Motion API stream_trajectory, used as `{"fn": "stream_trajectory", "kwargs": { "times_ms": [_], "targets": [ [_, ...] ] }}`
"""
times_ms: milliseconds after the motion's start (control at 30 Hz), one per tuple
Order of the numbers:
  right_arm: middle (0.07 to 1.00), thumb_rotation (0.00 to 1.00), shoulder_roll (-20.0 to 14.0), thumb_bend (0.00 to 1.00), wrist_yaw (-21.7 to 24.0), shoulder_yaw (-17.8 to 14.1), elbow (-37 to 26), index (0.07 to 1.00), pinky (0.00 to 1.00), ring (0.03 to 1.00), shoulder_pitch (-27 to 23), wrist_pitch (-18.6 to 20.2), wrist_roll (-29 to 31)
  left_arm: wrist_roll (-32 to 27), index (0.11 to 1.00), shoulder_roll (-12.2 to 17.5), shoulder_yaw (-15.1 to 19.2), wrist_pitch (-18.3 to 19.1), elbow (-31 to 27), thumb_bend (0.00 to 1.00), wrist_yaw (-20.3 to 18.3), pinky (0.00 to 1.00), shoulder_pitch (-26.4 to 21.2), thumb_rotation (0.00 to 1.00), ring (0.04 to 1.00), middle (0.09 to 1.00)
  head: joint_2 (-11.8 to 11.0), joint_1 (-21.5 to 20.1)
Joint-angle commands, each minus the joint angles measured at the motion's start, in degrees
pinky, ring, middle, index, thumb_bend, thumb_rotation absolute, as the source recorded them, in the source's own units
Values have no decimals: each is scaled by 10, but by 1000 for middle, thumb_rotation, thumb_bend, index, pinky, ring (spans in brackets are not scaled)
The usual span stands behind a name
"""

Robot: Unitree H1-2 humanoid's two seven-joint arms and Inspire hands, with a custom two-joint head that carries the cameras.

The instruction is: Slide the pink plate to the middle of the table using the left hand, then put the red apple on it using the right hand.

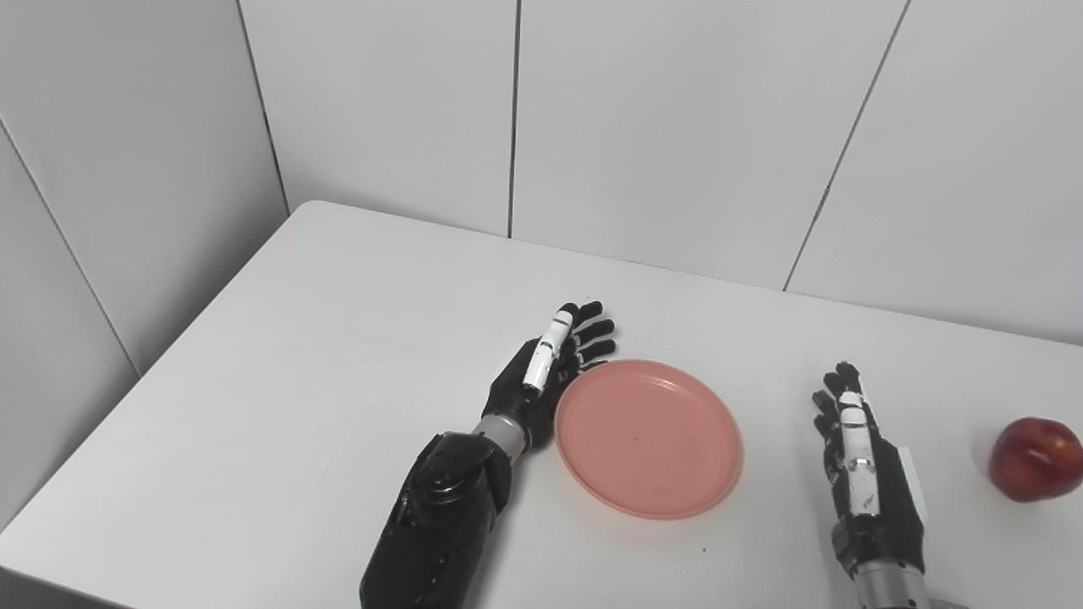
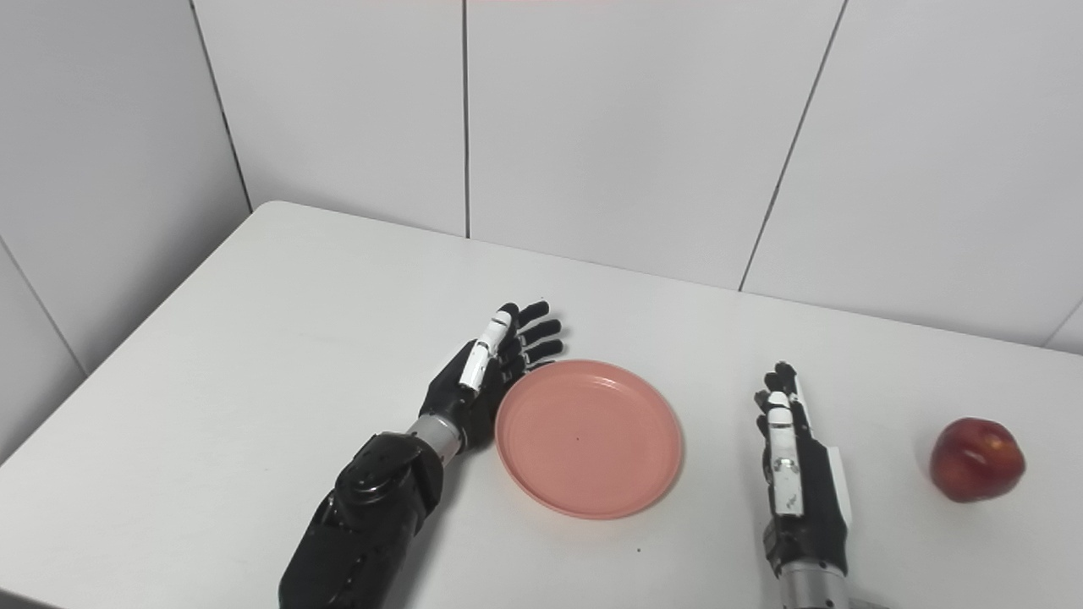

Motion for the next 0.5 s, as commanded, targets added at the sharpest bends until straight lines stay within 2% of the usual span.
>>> {"fn": "stream_trajectory", "kwargs": {
  "times_ms": [0,300,467],
  "targets": [
    [970,1000,5,236,-3,1,-23,978,993,964,-18,-7,-1,5,867,-10,-6,19,-8,353,4,852,-2,1000,870,876,1,-2],
    [973,1000,11,240,-5,2,-24,981,995,967,-22,1,1,3,862,-19,-9,26,-16,363,4,851,0,1000,865,873,7,-20],
    [969,1000,12,243,-8,4,-17,976,989,962,-24,-7,-6,2,861,-20,-5,27,-17,365,6,848,2,1000,862,871,9,-33]
  ]
}}
